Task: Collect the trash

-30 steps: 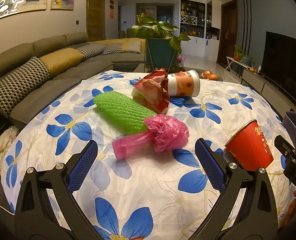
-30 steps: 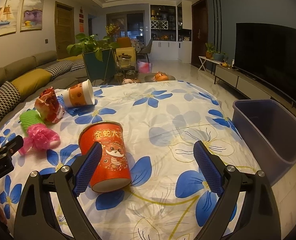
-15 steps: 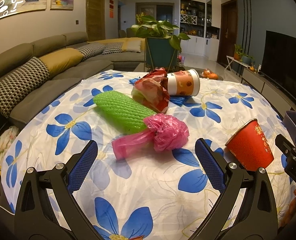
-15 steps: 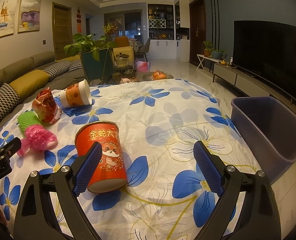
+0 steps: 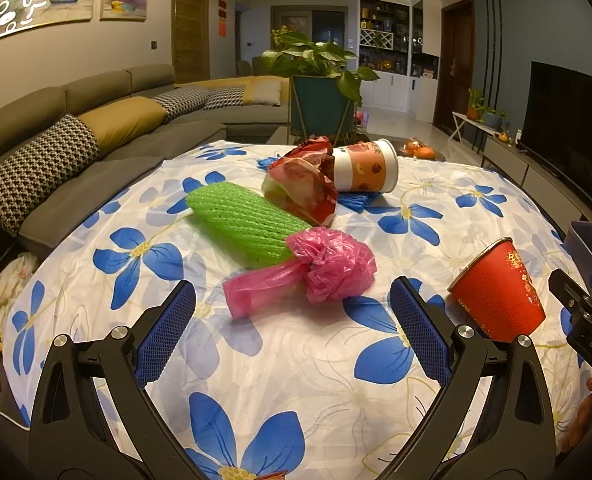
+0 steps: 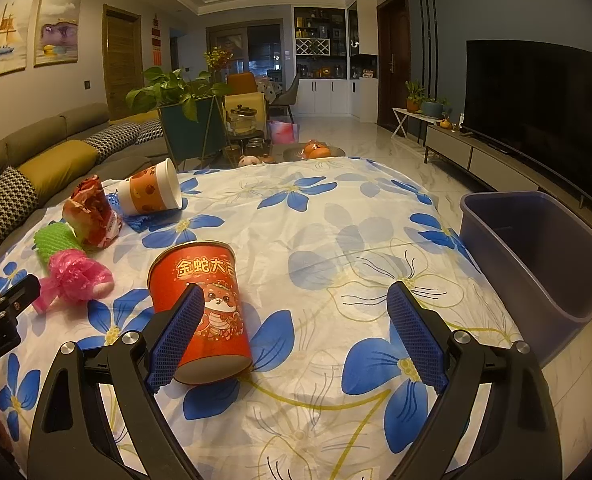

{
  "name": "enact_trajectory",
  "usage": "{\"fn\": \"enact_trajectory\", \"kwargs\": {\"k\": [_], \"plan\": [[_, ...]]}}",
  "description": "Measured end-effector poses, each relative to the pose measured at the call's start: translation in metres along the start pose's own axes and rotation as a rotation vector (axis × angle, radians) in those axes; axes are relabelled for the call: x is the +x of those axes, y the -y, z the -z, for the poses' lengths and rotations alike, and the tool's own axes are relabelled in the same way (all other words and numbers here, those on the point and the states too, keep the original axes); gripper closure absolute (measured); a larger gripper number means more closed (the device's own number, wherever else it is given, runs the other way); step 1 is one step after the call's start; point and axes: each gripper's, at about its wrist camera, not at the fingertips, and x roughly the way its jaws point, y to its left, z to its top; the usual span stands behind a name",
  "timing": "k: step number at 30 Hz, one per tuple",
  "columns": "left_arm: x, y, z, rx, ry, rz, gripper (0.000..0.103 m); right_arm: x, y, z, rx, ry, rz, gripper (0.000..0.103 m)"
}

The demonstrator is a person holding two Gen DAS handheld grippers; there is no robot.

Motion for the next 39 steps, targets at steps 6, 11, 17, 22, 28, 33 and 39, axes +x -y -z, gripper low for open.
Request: {"fn": "enact_trajectory", "kwargs": {"k": [6,11,17,22,28,33,39], "plan": [[0.0001,0.0004,-0.0001,0.001,0.000,0.001,0.007,0.0000,0.0001,0.0000,0.000,0.000,0.001,0.014],[-0.0002,0.0008,-0.0002,0.001,0.000,0.002,0.007,-0.0001,0.0001,0.0000,-0.001,0.000,0.000,0.014],[-0.0002,0.0009,-0.0002,0.002,0.000,0.003,0.007,-0.0001,0.0002,0.0000,0.001,0.000,-0.001,0.014],[-0.0009,0.0011,-0.0001,0.003,0.002,0.002,0.007,-0.0001,0.0007,-0.0001,0.001,0.000,0.000,0.014],[-0.0014,0.0018,-0.0001,0.003,0.002,0.002,0.007,-0.0002,0.0009,-0.0002,0.000,0.001,-0.001,0.014],[-0.0021,0.0023,-0.0001,0.004,0.004,0.005,0.007,-0.0003,0.0007,-0.0004,0.001,0.000,-0.001,0.014],[-0.0072,0.0054,-0.0006,0.013,0.009,0.003,0.007,-0.0003,0.0011,-0.0006,-0.001,0.002,-0.001,0.014]]}}
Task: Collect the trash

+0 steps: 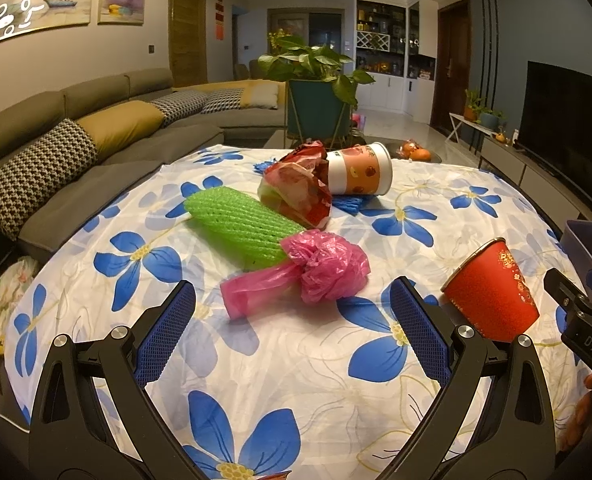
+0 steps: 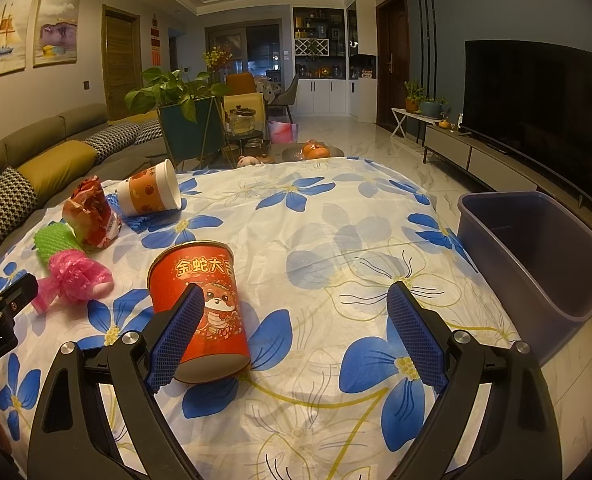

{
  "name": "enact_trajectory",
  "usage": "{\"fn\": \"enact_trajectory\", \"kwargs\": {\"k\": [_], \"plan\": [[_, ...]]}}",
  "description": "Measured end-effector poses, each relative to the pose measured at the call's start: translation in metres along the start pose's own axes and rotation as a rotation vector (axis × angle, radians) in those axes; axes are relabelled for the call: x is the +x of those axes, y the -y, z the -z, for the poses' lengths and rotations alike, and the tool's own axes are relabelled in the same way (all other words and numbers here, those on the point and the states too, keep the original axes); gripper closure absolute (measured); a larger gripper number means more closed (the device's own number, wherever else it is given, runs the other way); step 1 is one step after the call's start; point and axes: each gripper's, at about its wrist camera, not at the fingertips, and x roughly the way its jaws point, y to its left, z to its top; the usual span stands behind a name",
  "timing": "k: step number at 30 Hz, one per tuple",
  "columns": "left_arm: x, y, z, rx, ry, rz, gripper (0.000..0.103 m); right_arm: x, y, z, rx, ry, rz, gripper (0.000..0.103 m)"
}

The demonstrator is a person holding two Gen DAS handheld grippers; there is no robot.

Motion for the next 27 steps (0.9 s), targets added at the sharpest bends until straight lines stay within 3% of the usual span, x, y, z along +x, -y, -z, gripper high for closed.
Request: {"fn": "enact_trajectory", "kwargs": {"k": [16,21,27], "plan": [[-0.004,0.002,-0.004,0.020,0.028,-0.054,0.007,-0.002,-0.002,-0.001,-0.007,0.003,-0.001,0.014],[-0.007,-0.004,-0.003,0.003,0.051,-0.024,0.013,-0.003,-0.003,-0.001,-0.014,0.007,0.004,0.014],[-0.011,0.000,-0.001,0.038,0.047,-0.020,0.008,-0.006,-0.008,-0.004,-0.027,0.014,-0.007,0.014]]}}
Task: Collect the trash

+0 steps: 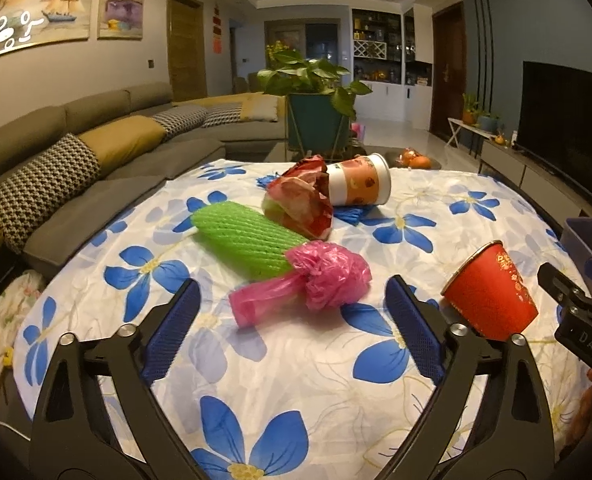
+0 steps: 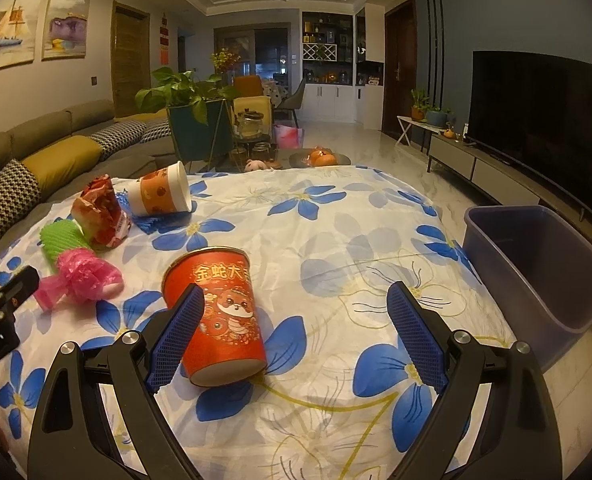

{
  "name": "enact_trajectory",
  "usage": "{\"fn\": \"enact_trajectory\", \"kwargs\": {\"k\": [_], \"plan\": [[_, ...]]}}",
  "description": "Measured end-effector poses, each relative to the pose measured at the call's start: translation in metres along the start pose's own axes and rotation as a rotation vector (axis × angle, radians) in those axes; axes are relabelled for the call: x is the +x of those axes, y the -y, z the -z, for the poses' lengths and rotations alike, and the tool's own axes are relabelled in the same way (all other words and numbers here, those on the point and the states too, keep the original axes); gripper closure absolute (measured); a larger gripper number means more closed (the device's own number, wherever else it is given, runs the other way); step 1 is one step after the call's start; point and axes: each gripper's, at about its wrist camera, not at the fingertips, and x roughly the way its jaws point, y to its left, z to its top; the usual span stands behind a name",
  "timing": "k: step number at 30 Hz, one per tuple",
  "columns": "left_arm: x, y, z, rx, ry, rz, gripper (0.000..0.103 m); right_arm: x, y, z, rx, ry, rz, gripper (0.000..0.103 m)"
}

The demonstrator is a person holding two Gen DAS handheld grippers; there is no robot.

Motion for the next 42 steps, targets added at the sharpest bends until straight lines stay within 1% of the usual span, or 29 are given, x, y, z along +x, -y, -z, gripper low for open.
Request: {"fn": "enact_trajectory", "kwargs": {"k": [5,12,21,29,42], "plan": [[-0.006,0.000,-0.001,0.006,-0.005,-0.029,0.006,-0.009,-0.007,0.001,-0.013,0.011,-0.001,0.014],[-0.019,-0.001,0.000,0.000,0.007,-0.010,0.006,-0.029,-0.011,0.000,-0.025,0.043,-0.005,0.014],[-0.033,0.004,0.001,0.009,0.021,0.010,0.006,-0.043,-0.014,0.000,-0.034,0.063,-0.006,0.014],[-0.039,0.005,0.001,0.003,0.022,0.037,0.006,-0.049,-0.016,0.002,-0.038,0.070,-0.002,0.014],[-0.046,0.010,0.002,0.013,0.029,0.043,0.006,-0.053,-0.016,0.003,-0.040,0.075,-0.004,0.014]]}}
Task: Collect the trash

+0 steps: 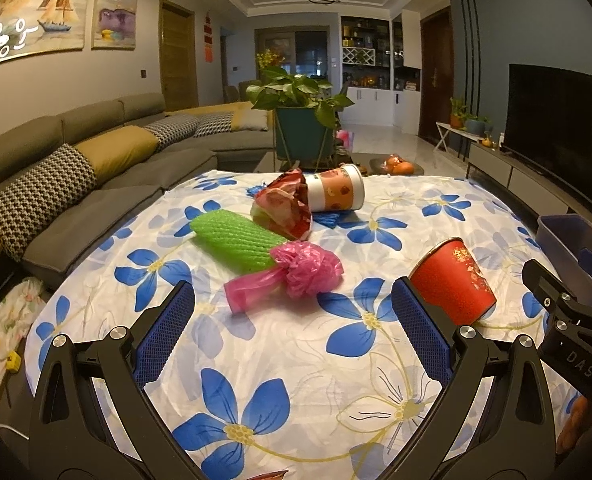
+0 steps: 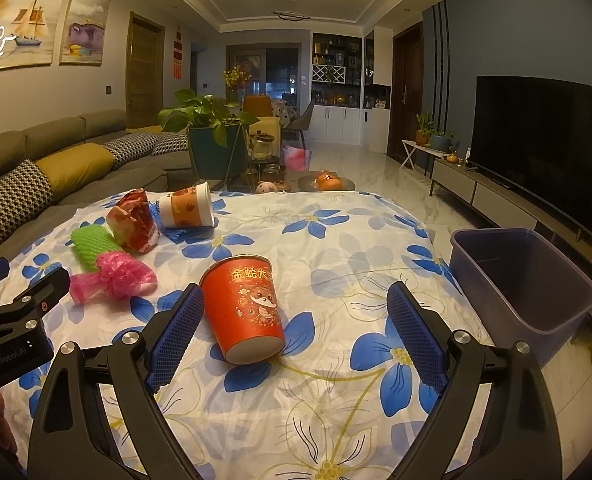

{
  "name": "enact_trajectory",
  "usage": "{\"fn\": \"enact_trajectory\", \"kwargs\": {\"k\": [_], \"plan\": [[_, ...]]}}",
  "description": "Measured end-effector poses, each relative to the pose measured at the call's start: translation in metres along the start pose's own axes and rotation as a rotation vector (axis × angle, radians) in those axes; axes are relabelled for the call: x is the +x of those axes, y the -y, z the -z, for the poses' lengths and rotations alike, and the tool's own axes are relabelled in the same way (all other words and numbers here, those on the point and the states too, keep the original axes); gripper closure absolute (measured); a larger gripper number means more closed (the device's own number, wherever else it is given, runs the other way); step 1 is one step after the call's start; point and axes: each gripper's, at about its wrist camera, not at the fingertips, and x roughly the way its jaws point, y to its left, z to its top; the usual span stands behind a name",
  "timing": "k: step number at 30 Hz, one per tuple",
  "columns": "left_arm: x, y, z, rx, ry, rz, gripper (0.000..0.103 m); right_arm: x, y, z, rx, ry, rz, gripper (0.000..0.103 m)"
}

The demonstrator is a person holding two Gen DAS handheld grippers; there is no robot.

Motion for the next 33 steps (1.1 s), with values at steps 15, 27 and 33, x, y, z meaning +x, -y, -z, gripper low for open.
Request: {"fn": "enact_trajectory", "kwargs": {"k": [15,27,33], "plan": [[-0.004,-0.002,-0.001,-0.007,0.009,0.000,0.006,-0.005,-0.003,-0.001,-0.012,0.008,-0.009,0.014],[-0.008,-0.005,0.001,-0.014,0.029,0.006,0.008,-0.010,-0.007,0.000,-0.021,0.014,-0.012,0.014],[-0.006,-0.006,0.000,-0.009,0.008,-0.006,0.006,-0.011,-0.008,0.000,-0.019,0.018,-0.015,0.014]]}}
